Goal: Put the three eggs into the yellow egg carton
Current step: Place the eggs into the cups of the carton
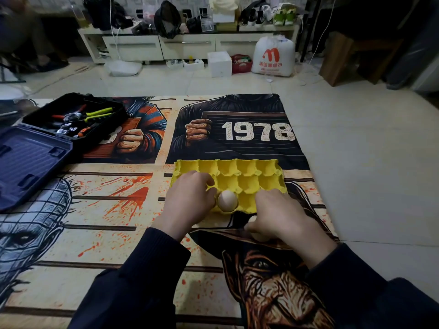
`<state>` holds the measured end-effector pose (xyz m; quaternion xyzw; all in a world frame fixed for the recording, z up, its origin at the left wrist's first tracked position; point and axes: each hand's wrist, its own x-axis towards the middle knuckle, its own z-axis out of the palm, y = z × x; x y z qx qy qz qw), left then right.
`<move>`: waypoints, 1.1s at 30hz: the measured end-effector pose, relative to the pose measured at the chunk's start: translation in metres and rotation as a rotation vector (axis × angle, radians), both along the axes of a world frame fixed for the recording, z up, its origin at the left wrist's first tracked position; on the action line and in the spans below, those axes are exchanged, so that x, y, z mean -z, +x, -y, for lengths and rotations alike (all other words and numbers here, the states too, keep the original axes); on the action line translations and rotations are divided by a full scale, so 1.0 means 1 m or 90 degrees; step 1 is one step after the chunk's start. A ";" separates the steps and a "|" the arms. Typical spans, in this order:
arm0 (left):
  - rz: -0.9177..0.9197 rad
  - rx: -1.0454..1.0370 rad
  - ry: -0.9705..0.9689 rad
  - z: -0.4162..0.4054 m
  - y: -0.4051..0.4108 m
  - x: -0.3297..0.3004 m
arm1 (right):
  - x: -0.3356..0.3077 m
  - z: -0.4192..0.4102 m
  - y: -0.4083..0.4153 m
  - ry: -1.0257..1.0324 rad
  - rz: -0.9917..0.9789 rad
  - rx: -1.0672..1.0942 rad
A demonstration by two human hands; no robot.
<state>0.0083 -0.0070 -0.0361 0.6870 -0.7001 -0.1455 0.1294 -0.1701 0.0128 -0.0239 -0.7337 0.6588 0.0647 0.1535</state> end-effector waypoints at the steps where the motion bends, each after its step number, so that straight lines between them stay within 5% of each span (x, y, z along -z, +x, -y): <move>1: 0.002 0.000 0.000 0.000 0.000 0.000 | 0.000 0.000 0.000 0.013 0.002 -0.004; 8: 0.000 -0.002 0.013 -0.001 0.001 -0.002 | -0.013 0.008 -0.010 0.109 0.170 0.010; 15: -0.004 -0.004 0.025 -0.001 0.000 -0.002 | -0.009 0.014 -0.012 -0.131 0.275 0.062; 33: -0.006 0.001 0.032 -0.002 0.000 0.000 | 0.010 0.015 -0.003 -0.159 0.155 0.010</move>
